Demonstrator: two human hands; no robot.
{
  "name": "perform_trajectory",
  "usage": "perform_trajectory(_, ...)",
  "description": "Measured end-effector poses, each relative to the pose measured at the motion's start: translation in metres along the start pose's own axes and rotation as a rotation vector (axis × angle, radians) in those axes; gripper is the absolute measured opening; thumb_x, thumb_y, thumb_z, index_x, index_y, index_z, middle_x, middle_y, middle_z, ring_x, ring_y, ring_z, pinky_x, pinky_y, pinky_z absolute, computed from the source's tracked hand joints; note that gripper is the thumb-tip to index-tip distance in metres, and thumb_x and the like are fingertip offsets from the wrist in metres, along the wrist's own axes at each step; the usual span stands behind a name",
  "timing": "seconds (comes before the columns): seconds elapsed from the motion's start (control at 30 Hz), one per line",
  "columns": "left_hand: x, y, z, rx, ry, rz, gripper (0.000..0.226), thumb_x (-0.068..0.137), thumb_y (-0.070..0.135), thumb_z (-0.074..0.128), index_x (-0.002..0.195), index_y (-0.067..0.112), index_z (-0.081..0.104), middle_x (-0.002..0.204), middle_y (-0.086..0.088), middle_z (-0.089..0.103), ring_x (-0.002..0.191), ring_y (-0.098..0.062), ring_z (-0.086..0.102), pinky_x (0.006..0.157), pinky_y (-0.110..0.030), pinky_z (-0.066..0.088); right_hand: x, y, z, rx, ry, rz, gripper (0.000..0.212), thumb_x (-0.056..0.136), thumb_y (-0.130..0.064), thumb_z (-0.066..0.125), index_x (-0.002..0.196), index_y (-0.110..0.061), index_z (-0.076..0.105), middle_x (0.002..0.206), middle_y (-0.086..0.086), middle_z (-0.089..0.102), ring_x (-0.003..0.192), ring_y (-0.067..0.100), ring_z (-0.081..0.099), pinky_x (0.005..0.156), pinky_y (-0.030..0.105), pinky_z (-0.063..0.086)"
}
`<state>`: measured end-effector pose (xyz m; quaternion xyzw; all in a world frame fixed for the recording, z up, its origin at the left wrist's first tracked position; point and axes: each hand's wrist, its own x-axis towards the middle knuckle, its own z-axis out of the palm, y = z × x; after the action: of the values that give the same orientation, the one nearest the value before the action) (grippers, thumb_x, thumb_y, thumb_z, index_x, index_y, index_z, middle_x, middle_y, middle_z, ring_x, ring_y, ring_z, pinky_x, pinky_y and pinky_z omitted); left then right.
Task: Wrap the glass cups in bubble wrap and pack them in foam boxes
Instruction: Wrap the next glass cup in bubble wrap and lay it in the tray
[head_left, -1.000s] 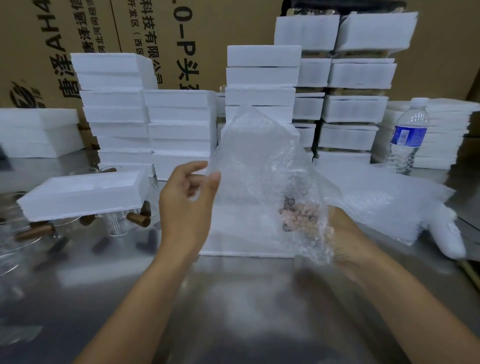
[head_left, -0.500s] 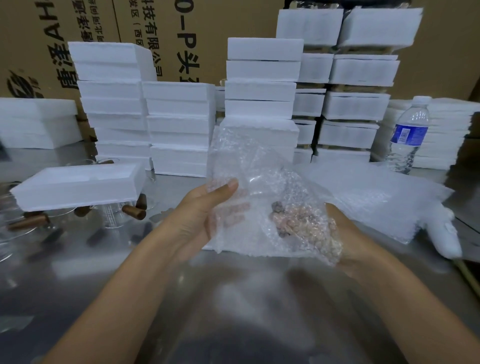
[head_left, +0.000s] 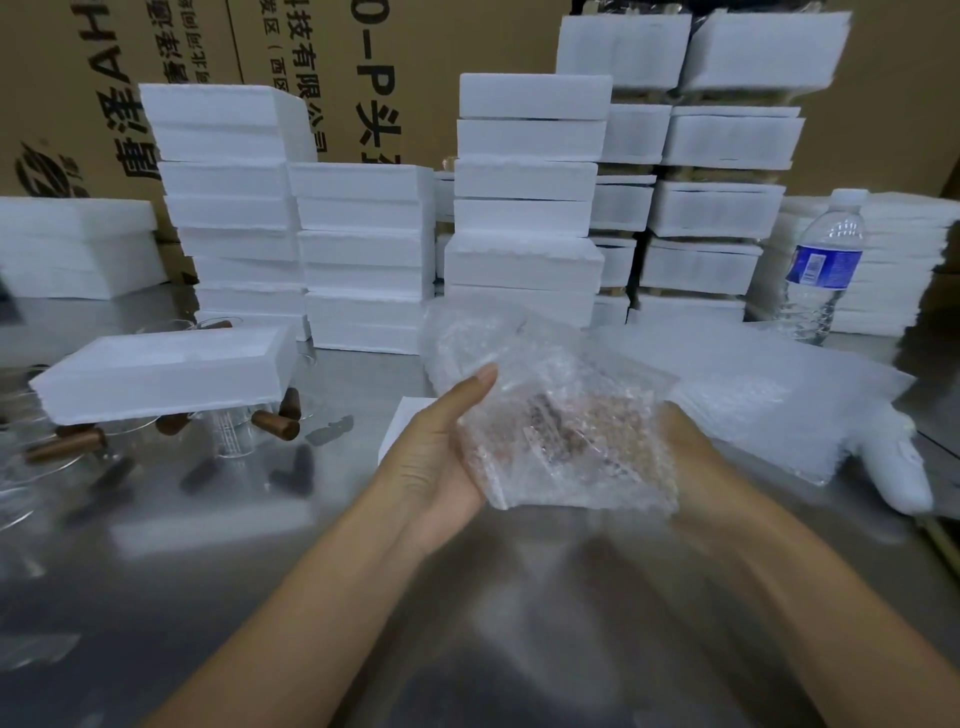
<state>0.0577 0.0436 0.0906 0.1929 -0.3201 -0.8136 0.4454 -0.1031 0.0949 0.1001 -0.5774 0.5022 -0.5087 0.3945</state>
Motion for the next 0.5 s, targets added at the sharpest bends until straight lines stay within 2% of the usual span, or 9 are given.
perform_trajectory(0.07, 0.0, 0.001, -0.002, -0.084, 0.014, 0.024, 0.064, 0.063, 0.023, 0.072, 0.124, 0.009, 0.06, 0.122, -0.014, 0.065, 0.113, -0.031, 0.062, 0.092, -0.047, 0.05, 0.007, 0.003, -0.002, 0.043, 0.102, -0.074, 0.036, 0.096, -0.003, 0.043, 0.074, -0.01, 0.07, 0.063, -0.007, 0.064, 0.064, 0.008, 0.061, 0.064, 0.017, 0.048)
perform_trajectory(0.13, 0.001, 0.004, -0.005, -0.163, 0.032, 0.065, 0.063, 0.063, 0.022, 0.072, 0.124, 0.01, 0.06, 0.126, -0.013, 0.062, 0.117, -0.029, 0.059, 0.1, -0.046, 0.045, 0.012, 0.006, -0.003, 0.155, 0.289, -0.075, 0.031, 0.095, -0.026, 0.05, 0.075, -0.021, 0.074, 0.071, -0.008, 0.07, 0.071, 0.009, 0.065, 0.075, 0.025, 0.049)
perform_trajectory(0.2, 0.001, 0.007, -0.007, -0.248, 0.025, 0.099, 0.072, 0.06, 0.021, 0.074, 0.13, 0.011, 0.057, 0.129, -0.012, 0.061, 0.118, -0.028, 0.059, 0.104, -0.044, 0.042, 0.016, 0.012, -0.006, 0.226, 0.48, -0.079, 0.034, 0.09, -0.049, 0.048, 0.079, -0.027, 0.072, 0.071, -0.011, 0.07, 0.071, 0.006, 0.065, 0.076, 0.027, 0.048)
perform_trajectory(0.23, 0.001, 0.008, -0.009, -0.276, 0.016, 0.115, 0.078, 0.059, 0.022, 0.074, 0.133, 0.011, 0.055, 0.127, -0.011, 0.062, 0.115, -0.028, 0.06, 0.102, -0.043, 0.044, 0.018, 0.014, -0.004, 0.225, 0.513, -0.089, 0.04, 0.084, -0.059, 0.046, 0.083, -0.027, 0.07, 0.069, -0.011, 0.069, 0.069, 0.005, 0.064, 0.076, 0.028, 0.047)
perform_trajectory(0.33, 0.0, 0.011, -0.011, -0.324, -0.037, 0.14, 0.079, 0.056, 0.023, 0.08, 0.131, 0.012, 0.056, 0.124, -0.012, 0.063, 0.106, -0.028, 0.065, 0.085, -0.045, 0.056, 0.017, 0.017, -0.001, 0.129, 0.396, -0.132, 0.062, 0.062, -0.082, 0.049, 0.075, -0.025, 0.068, 0.068, -0.015, 0.07, 0.071, 0.006, 0.064, 0.077, 0.024, 0.047)
perform_trajectory(0.4, 0.0, 0.012, -0.013, -0.328, -0.077, 0.148, 0.065, 0.055, 0.022, 0.081, 0.117, 0.01, 0.067, 0.121, -0.014, 0.065, 0.104, -0.03, 0.066, 0.079, -0.046, 0.057, 0.013, 0.021, 0.004, -0.139, 0.244, -0.182, 0.051, 0.058, -0.08, 0.057, 0.067, -0.032, 0.07, 0.072, -0.023, 0.068, 0.082, 0.008, 0.063, 0.075, 0.014, 0.045)
perform_trajectory(0.43, 0.0, 0.012, -0.013, -0.311, -0.083, 0.155, 0.056, 0.056, 0.022, 0.081, 0.11, 0.01, 0.071, 0.12, -0.014, 0.065, 0.104, -0.03, 0.066, 0.082, -0.045, 0.056, 0.011, 0.023, 0.007, -0.293, 0.182, -0.202, 0.046, 0.052, -0.08, 0.059, 0.068, -0.037, 0.069, 0.077, -0.028, 0.067, 0.087, 0.003, 0.062, 0.076, 0.011, 0.043)
perform_trajectory(0.47, 0.0, 0.011, -0.013, -0.294, -0.092, 0.163, 0.055, 0.055, 0.021, 0.083, 0.107, 0.01, 0.072, 0.121, -0.015, 0.065, 0.108, -0.03, 0.064, 0.09, -0.045, 0.053, 0.008, 0.026, 0.01, -0.396, 0.157, -0.233, 0.05, 0.047, -0.083, 0.061, 0.069, -0.039, 0.068, 0.08, -0.031, 0.065, 0.087, -0.005, 0.061, 0.075, 0.006, 0.042)
perform_trajectory(0.5, 0.0, 0.011, -0.013, -0.286, -0.104, 0.166, 0.061, 0.051, 0.019, 0.088, 0.108, 0.01, 0.07, 0.123, -0.015, 0.064, 0.113, -0.031, 0.062, 0.098, -0.047, 0.047, 0.007, 0.027, 0.013, -0.425, 0.154, -0.269, 0.052, 0.046, -0.083, 0.063, 0.072, -0.038, 0.069, 0.081, -0.033, 0.065, 0.084, -0.011, 0.06, 0.071, 0.002, 0.04)
